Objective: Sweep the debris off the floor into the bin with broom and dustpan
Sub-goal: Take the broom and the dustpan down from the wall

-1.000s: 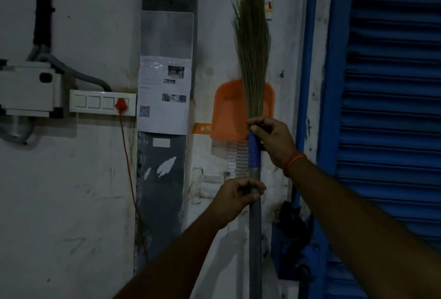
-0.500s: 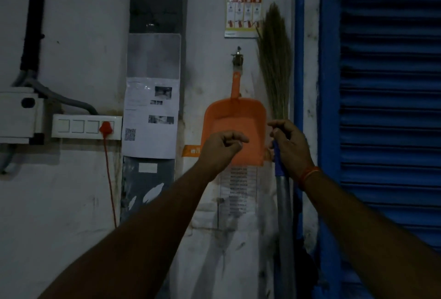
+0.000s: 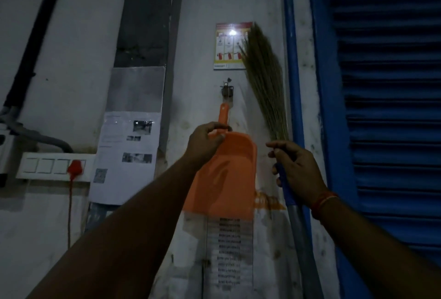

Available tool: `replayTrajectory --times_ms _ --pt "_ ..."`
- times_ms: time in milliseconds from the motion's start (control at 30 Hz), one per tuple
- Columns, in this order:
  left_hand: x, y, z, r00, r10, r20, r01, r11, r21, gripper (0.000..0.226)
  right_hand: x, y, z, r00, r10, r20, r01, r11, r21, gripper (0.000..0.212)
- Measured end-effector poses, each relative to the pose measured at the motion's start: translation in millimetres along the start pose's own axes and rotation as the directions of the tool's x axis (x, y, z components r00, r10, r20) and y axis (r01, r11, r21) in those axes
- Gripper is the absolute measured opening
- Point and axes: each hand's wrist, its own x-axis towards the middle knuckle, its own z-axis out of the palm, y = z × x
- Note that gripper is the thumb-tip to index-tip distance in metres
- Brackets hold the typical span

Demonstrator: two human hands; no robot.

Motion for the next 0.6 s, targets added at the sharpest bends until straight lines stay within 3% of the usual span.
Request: replayTrajectory --times_ms 133,433,600 --pt "40.0 -12.7 0.9 0.999 0.017 0.033 -0.019 0.999 0.048 0.025 15.5 17.4 2.6 1.000 -0.010 0.030 0.009 0.999 0.049 0.023" --pt "99.1 -25.8 -4.3 0.938 -0.071 0.339 0.085 0.996 -0.026 0.034 48.5 53.1 5.4 0.999 -0.039 0.002 0.039 0.998 0.045 0.022" --pt "109.3 -34.1 4.0 0.935 -0.083 0.344 0.123 0.988 -0.096 0.034 59.8 60.6 5.9 0.998 -0.057 -0.028 0.058 0.998 0.031 0.021"
